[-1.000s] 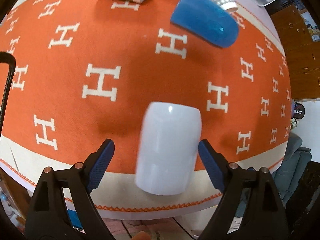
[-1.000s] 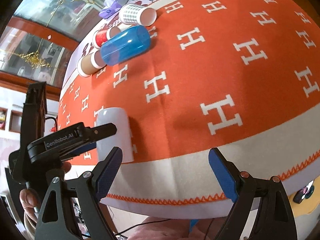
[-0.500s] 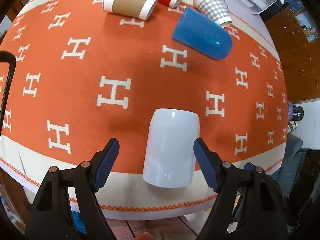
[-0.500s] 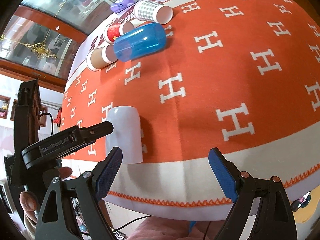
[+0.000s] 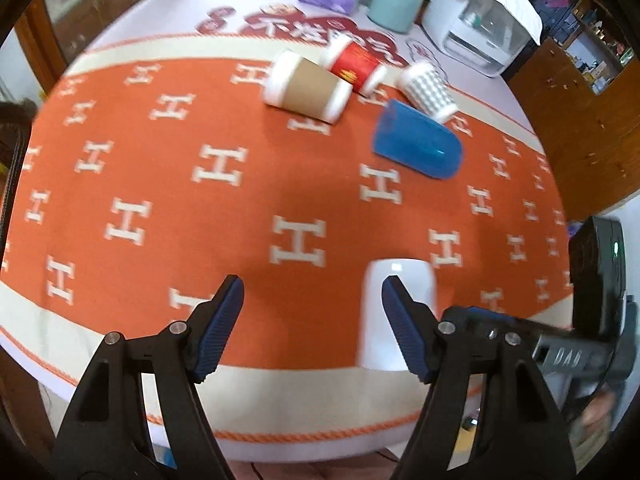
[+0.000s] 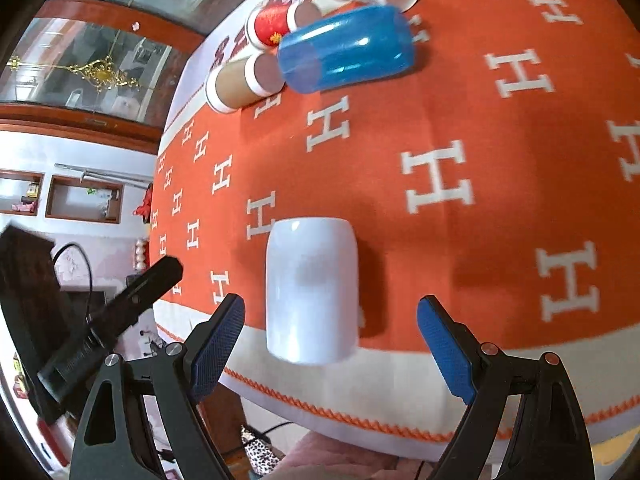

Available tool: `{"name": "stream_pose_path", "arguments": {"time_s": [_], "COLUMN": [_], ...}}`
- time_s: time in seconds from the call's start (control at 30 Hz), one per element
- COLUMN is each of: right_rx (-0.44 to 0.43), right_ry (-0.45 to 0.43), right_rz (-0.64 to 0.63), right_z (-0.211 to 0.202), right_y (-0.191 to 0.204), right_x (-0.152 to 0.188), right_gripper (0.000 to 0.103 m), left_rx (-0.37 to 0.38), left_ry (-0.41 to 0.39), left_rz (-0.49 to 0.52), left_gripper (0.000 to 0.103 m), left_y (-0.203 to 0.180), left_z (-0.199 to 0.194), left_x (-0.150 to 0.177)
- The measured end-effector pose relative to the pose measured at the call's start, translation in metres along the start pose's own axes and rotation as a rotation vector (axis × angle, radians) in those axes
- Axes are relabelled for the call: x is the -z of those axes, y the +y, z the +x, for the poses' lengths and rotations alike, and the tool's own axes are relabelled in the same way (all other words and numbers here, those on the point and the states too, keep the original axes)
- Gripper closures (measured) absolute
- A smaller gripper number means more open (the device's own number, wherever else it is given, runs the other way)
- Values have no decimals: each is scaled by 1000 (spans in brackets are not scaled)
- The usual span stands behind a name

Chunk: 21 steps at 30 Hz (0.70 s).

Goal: Flip cup upside down
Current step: 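Lift the white cup with the left gripper and rotate it upright, then close the right gripper on the white cup while the left gripper releases it, then rotate the white cup with the right gripper so its rim faces down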

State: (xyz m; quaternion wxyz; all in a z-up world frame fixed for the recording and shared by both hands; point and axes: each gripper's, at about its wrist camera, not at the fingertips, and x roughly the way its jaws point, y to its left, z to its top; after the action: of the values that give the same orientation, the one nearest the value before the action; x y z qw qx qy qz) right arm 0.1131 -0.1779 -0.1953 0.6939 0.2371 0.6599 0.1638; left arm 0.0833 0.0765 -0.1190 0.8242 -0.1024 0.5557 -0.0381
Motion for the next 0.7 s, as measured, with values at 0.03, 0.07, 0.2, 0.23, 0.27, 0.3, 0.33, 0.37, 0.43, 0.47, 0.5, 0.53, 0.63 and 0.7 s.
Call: {"name": "stream_pose_path", "arguments": {"time_s": [0.03, 0.07, 0.2, 0.23, 0.27, 0.3, 0.33, 0.37, 0.43, 0.47, 0.5, 0.53, 0.63, 0.7], "right_rx": [-8, -10, -11, -8, -3, 2, 4, 4, -4, -3, 1, 2, 34, 77], "right_ry": [11, 21, 71, 82, 90, 100, 108, 121, 117, 125, 122, 108, -7, -113], "right_rz": [-1, -2, 3, 5, 4, 2, 3, 6, -3, -8, -12, -18, -86, -145], "right_z": [5, 10, 31, 36, 41, 45, 51, 56, 59, 61, 60, 58, 39, 26], "right_y": [1, 1, 4, 4, 5, 5, 7, 7, 11, 12, 14, 17, 29, 38], "right_x": [-3, -7, -18, -20, -21, -22, -23, -24, -25, -26, -25, -25, -23, -21], "right_gripper": [14, 14, 14, 14, 15, 19, 24, 28, 38, 38, 38, 38, 38, 38], "left_rx": [-9, -3, -11, -9, -10, -11, -11, -12, -14, -14, -14, -14, -12, -10], "left_ry": [-6, 1, 59, 68, 67, 63, 59, 56, 49, 48, 46, 44, 45, 44], "left_rz": [3, 4, -2, 2, 2, 1, 4, 7, 12, 12, 12, 10, -3, -6], "left_gripper": [39, 42, 44, 44, 44, 44, 44, 44, 44, 44, 44, 44, 44, 44], "left_y": [5, 10, 19, 22, 25, 26, 27, 29, 30, 30, 30, 31, 33, 33], "left_z": [0, 2, 16, 18, 18, 20, 19, 19, 20, 21, 21, 21, 22, 23], "left_x": [2, 5, 10, 10, 10, 10, 10, 10, 9, 9, 9, 8, 8, 7]}}
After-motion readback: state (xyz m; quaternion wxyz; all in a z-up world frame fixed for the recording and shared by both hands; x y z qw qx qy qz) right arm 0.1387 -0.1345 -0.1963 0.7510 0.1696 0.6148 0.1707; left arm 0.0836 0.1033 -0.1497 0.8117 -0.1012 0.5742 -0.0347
